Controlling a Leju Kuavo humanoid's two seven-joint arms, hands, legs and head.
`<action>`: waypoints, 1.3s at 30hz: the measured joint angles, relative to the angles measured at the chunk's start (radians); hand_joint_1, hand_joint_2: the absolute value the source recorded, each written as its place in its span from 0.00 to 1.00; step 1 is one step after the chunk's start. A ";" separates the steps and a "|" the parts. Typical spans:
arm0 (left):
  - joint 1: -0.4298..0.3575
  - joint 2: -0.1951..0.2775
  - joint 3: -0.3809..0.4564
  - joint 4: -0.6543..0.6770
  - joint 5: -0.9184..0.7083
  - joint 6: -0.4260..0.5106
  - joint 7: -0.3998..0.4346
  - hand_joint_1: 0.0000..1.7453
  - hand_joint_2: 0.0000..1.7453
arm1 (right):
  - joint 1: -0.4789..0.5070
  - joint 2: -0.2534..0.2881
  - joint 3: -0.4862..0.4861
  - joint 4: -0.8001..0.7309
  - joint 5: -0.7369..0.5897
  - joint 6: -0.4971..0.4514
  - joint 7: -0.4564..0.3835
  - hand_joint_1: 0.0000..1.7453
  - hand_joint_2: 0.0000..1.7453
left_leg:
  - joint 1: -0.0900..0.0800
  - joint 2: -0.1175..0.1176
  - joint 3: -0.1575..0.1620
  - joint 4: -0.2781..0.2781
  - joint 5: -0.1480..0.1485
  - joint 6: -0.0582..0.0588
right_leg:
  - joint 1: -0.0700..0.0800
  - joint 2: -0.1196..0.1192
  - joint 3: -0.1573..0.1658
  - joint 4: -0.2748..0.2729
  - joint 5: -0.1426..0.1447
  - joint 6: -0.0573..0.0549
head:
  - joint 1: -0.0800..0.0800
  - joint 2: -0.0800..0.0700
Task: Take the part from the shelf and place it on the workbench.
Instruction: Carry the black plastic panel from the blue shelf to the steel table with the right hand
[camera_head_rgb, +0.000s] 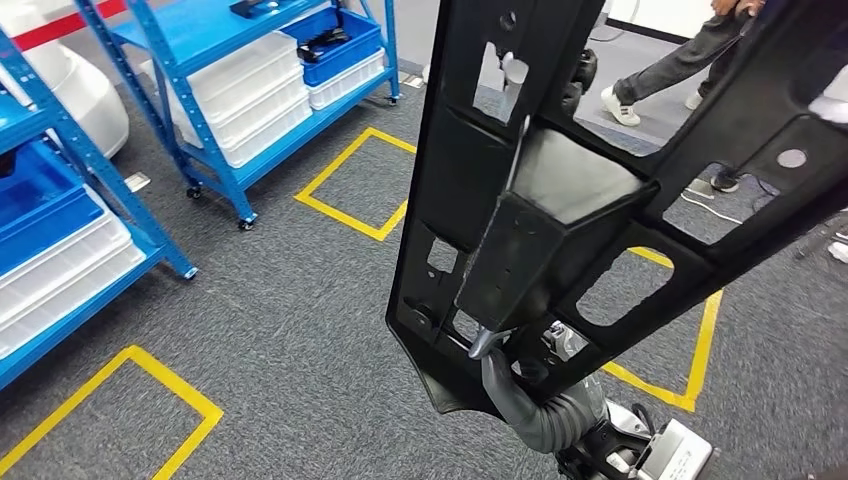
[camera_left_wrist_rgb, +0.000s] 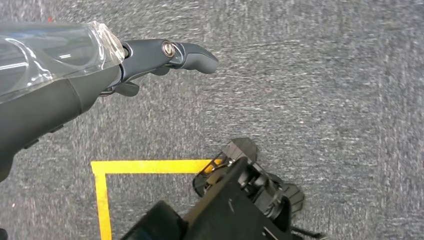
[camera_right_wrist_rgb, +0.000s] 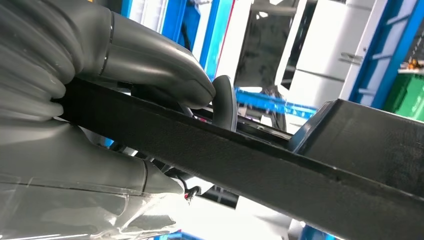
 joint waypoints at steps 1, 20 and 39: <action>-0.001 0.000 0.000 0.000 0.001 0.000 -0.001 0.00 1.00 | 0.000 -0.002 -0.002 -0.005 0.003 -0.002 0.002 1.00 1.00 | -0.002 0.008 0.001 0.002 -0.002 -0.007 | 0.002 -0.012 0.019 -0.034 0.007 -0.007 | -0.001 0.000; 0.008 0.001 0.001 0.001 0.022 0.004 -0.006 0.00 1.00 | 0.036 -0.051 -0.042 -0.097 0.065 -0.026 0.055 1.00 1.00 | 0.003 -0.144 -0.002 0.002 -0.003 -0.002 | -0.002 0.164 -0.032 -0.037 0.047 -0.019 | -0.005 0.000; 0.008 -0.002 0.004 0.001 0.029 0.005 -0.008 0.00 1.00 | 0.066 -0.084 -0.053 -0.163 0.105 -0.050 0.073 1.00 1.00 | 0.010 -0.061 -0.082 0.215 -0.136 -0.038 | 0.001 0.054 -0.014 -0.041 0.033 -0.045 | -0.006 0.000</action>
